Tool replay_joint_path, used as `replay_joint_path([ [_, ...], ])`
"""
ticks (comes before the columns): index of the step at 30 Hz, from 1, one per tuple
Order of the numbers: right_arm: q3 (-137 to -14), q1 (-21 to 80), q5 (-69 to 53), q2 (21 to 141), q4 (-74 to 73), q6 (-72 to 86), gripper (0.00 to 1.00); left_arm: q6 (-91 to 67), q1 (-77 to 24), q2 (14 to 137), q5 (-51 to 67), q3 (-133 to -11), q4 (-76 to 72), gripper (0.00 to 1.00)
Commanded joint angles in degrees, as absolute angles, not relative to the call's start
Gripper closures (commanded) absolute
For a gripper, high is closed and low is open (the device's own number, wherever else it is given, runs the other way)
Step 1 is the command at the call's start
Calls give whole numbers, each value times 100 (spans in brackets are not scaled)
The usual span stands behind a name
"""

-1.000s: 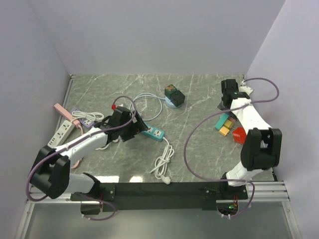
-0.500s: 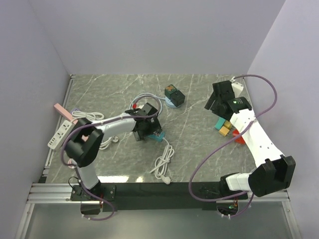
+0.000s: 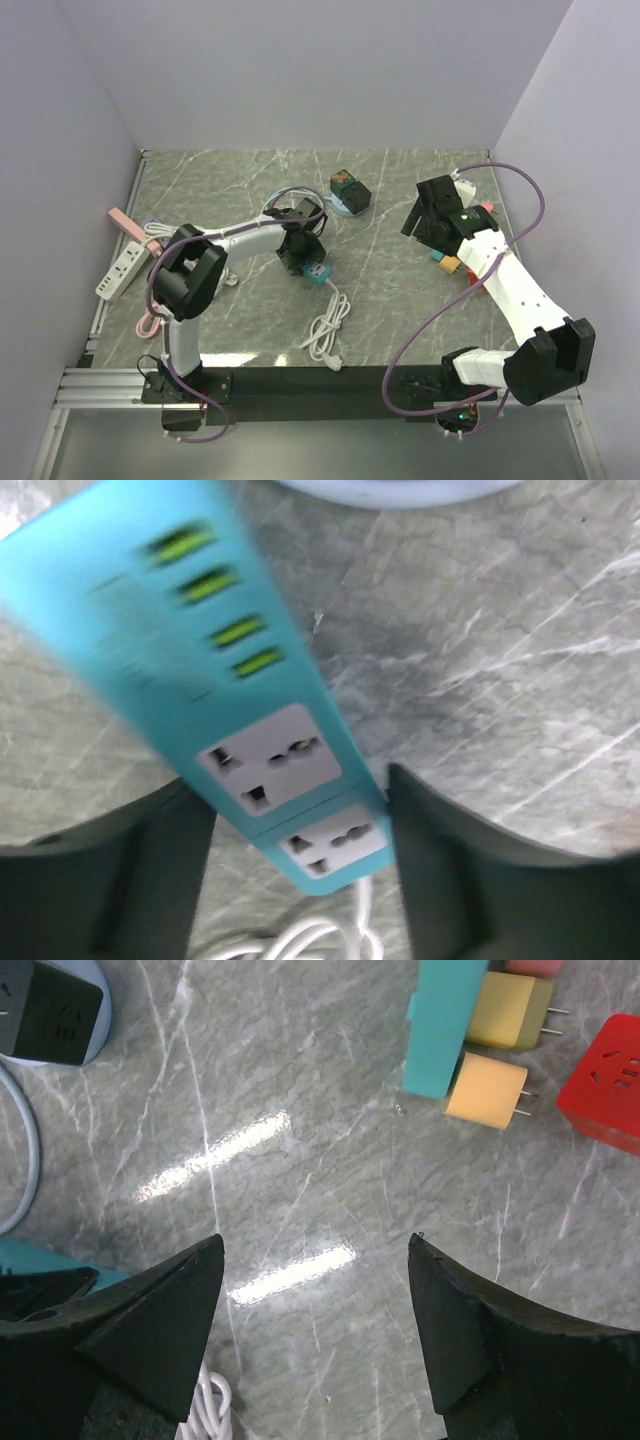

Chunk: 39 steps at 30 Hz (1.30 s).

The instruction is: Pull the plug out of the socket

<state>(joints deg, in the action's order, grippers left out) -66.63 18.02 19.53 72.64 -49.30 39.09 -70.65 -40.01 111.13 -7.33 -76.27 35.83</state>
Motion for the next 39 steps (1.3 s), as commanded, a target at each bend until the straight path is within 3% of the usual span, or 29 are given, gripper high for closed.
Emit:
replay_joint_path([
  [1, -6724, 1828, 1925, 7023, -4931, 3867, 20, -7163, -3955, 11137, -598, -7050, 3411, 47],
  [2, -6706, 1837, 1899, 7005, -4922, 3858, 20, -7154, -3955, 10892, -624, -6918, 3375, 73],
  [3, -6697, 1828, 1872, 6987, -4904, 3850, 20, -7172, -3955, 10724, -668, -6639, 3392, 87],
  [4, -6697, 1828, 1846, 6987, -4904, 3841, 20, -7189, -3955, 10357, -764, -6488, 3427, 99],
  [5, -6689, 1819, 1837, 6979, -4887, 3832, 21, -7242, -3955, 10136, -834, -6182, 3489, 99],
  [10, -6680, 1819, 1697, 6952, -4843, 3797, 22, -7348, -3841, 8519, -1440, -5529, 4076, 99],
  [13, -6680, 1828, 1547, 6978, -4755, 3753, 23, -6980, -3133, 7431, -1599, -5484, 4402, 99],
  [17, -6662, 1828, 1266, 7075, -4632, 3648, 24, -6137, -2033, 6909, -1916, -5800, 4579, 99],
  [22, -6609, 1828, 906, 7093, -4404, 3560, 24, -4809, -119, 7232, -1284, -6301, 4386, 99],
  [34, -7380, 1846, 264, 8208, -3595, 2945, 20, -3956, 1862, 8832, -1390, -6820, 3806, 98],
  [37, -8143, 1837, 281, 8884, -3700, 2506, 16, -3753, 1898, 8781, -924, -6777, 3700, 84],
  [38, -8321, 1837, 394, 9173, -3709, 2392, 15, -3692, 1890, 8711, -662, -6681, 3604, 61],
  [39, -8462, 1837, 439, 9280, -3665, 2173, 13, -3674, 1890, 8606, -537, -6601, 3543, 48],
])
